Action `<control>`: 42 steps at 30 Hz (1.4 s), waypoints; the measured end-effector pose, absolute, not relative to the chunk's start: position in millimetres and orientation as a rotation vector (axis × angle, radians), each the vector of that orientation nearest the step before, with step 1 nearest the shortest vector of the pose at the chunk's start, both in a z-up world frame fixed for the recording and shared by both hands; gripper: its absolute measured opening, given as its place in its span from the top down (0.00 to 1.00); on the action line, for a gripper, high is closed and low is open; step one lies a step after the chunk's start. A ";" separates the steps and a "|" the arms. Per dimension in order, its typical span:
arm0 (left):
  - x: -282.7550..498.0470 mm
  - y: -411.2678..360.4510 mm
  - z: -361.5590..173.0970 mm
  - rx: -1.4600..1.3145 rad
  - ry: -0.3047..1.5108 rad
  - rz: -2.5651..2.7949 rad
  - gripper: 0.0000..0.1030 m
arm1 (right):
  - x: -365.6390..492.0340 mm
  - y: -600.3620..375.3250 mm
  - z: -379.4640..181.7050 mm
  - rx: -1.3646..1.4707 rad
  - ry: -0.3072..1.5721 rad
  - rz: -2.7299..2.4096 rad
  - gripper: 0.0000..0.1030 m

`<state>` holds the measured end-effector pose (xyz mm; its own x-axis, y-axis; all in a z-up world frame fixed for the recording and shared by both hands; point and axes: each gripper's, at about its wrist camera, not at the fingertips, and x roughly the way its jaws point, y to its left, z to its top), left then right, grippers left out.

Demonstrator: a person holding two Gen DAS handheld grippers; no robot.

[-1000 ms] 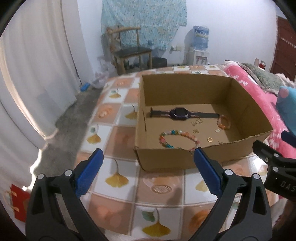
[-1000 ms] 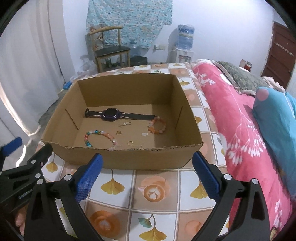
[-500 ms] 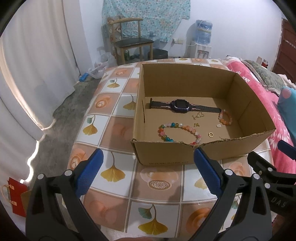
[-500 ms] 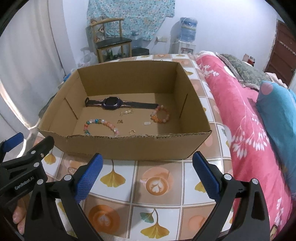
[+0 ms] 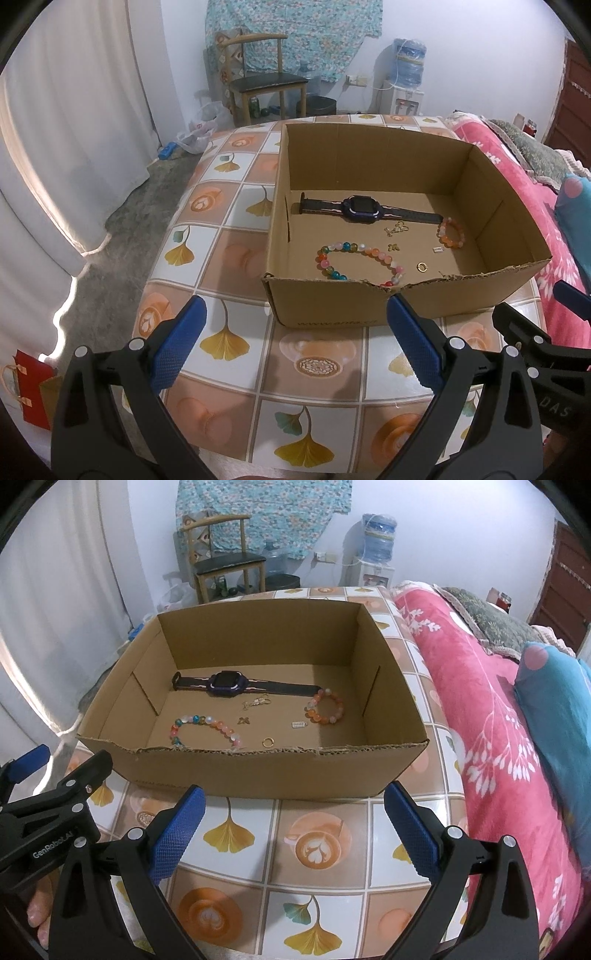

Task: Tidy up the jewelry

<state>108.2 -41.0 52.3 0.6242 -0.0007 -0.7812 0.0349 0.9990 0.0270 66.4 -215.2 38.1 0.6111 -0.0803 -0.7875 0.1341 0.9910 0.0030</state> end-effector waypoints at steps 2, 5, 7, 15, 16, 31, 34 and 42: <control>108.1 -40.7 52.1 0.040 0.897 -0.020 0.08 | 66.5 -215.3 38.0 0.063 0.904 -0.125 0.08; 107.7 -40.7 51.8 0.039 0.898 -0.021 0.08 | 66.2 -215.0 37.8 0.064 0.905 -0.122 0.08; 108.0 -40.4 51.9 0.040 0.898 -0.020 0.08 | 66.1 -215.5 37.8 0.063 0.905 -0.124 0.08; 105.9 -41.7 51.5 0.033 0.904 -0.023 0.08 | 66.2 -215.8 38.0 0.063 0.904 -0.125 0.08; 105.2 -42.6 51.7 0.033 0.903 -0.024 0.08 | 65.9 -215.9 37.8 0.063 0.903 -0.126 0.08; 106.4 -42.7 52.0 0.032 0.902 -0.025 0.08 | 65.5 -216.8 37.9 0.065 0.904 -0.125 0.08; 106.1 -42.7 52.0 0.031 0.902 -0.024 0.08 | 65.3 -217.4 38.3 0.067 0.904 -0.126 0.08; 106.4 -42.0 52.0 0.030 0.903 -0.025 0.08 | 63.9 -217.2 39.8 0.069 0.902 -0.131 0.08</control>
<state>106.4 -42.0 52.0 0.6193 -0.0092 -0.7851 0.0347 0.9993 0.0157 63.9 -217.2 39.8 0.6128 -0.0843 -0.7857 0.1423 0.9898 0.0048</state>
